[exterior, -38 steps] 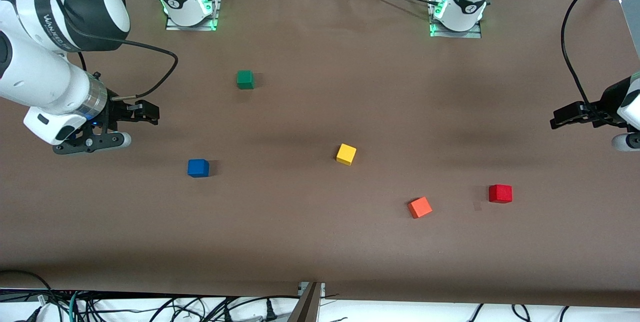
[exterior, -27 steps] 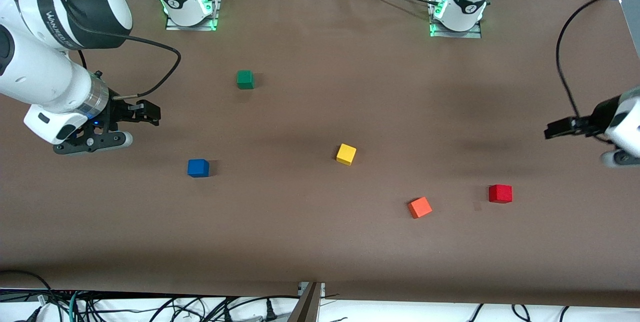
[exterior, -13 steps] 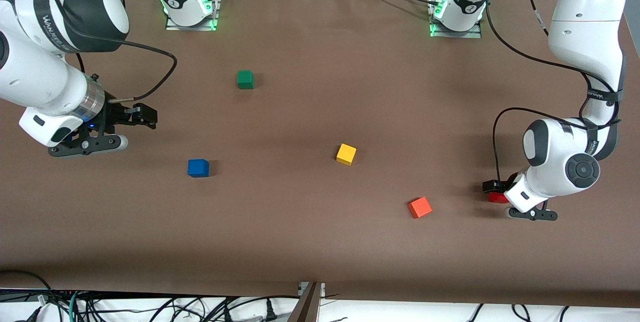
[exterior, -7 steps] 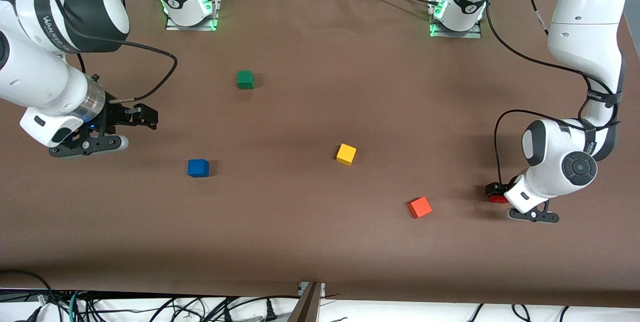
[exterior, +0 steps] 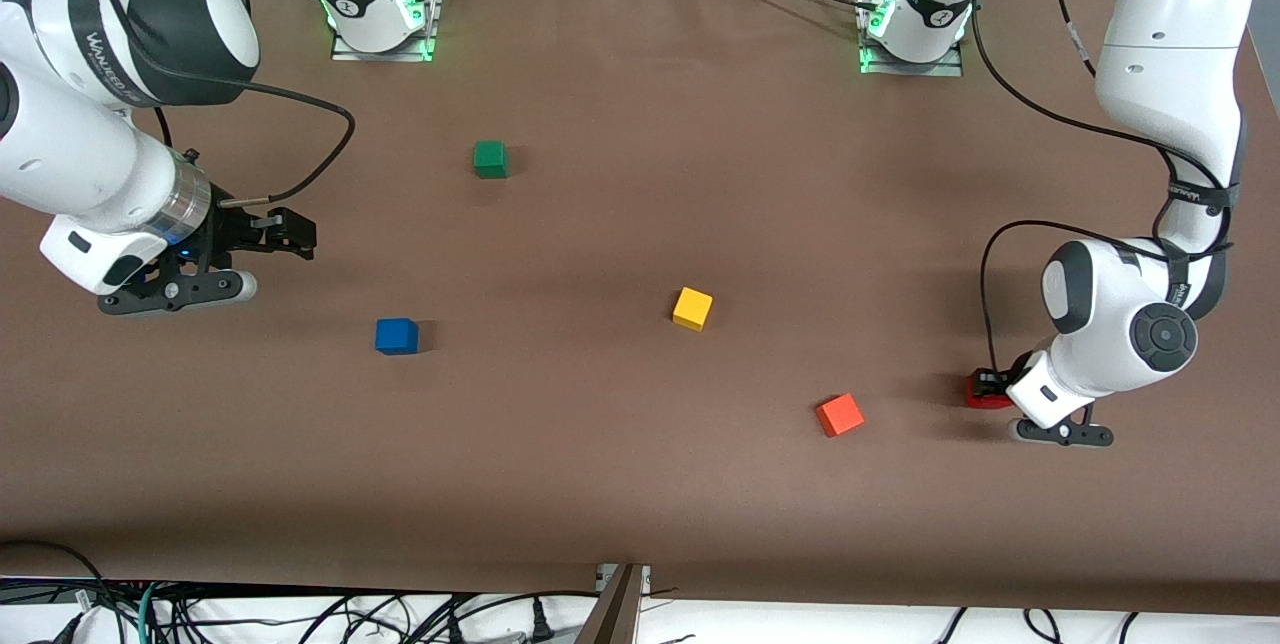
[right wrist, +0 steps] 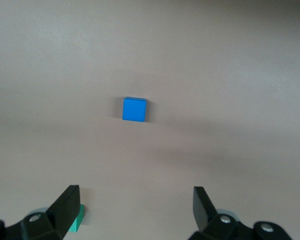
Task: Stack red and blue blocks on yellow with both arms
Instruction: 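Carry the red cube with the left gripper over the yellow cube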
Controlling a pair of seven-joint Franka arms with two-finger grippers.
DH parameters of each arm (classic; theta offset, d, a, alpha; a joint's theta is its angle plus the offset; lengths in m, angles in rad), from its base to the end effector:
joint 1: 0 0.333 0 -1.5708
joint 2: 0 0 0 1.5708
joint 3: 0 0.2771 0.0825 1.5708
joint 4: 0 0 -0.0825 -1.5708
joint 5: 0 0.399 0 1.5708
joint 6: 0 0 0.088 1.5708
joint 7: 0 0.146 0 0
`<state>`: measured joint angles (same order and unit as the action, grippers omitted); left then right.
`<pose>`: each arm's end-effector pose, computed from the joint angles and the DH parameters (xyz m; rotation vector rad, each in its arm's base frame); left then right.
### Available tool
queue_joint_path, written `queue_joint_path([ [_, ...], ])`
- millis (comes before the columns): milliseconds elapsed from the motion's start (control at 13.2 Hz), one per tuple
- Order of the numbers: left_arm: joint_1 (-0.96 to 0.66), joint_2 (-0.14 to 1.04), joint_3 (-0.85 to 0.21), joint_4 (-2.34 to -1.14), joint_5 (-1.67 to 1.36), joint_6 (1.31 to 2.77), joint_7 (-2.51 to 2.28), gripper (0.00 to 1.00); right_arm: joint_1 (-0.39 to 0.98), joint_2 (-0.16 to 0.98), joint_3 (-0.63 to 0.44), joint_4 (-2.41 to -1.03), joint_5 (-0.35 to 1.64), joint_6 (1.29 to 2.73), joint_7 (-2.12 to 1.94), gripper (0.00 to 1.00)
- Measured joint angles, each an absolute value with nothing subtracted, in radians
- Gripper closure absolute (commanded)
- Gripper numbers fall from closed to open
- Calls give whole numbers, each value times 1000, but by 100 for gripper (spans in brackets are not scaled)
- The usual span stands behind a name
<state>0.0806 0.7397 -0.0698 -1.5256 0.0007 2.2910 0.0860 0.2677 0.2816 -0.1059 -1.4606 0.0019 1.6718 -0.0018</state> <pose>0.6990 0.0116 0.1475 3.0951 -0.0880 0.0458 0.6315 0.1092 0.4386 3.0961 0.2583 -0.1032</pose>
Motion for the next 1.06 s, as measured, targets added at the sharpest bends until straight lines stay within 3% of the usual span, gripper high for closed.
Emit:
queue_joint_path([
  [228, -20, 692, -114, -1448, -19, 2172, -118, 100, 268, 282, -106, -1462, 2, 1672, -2, 0],
  [456, -236, 669, -121, -1338, -19, 2048, -311, 100, 262, 282, -106, -1463, 2, 1672, -2, 0],
  [760, -449, 692, -114, -1324, -19, 2031, -354, 100, 251, 283, -107, -1466, 2, 1672, -2, 0],
  [1064, -539, 726, -108, -1324, 48, 2031, -321, 100, 239, 283, -107, -1466, 4, 1674, -3, 0],
])
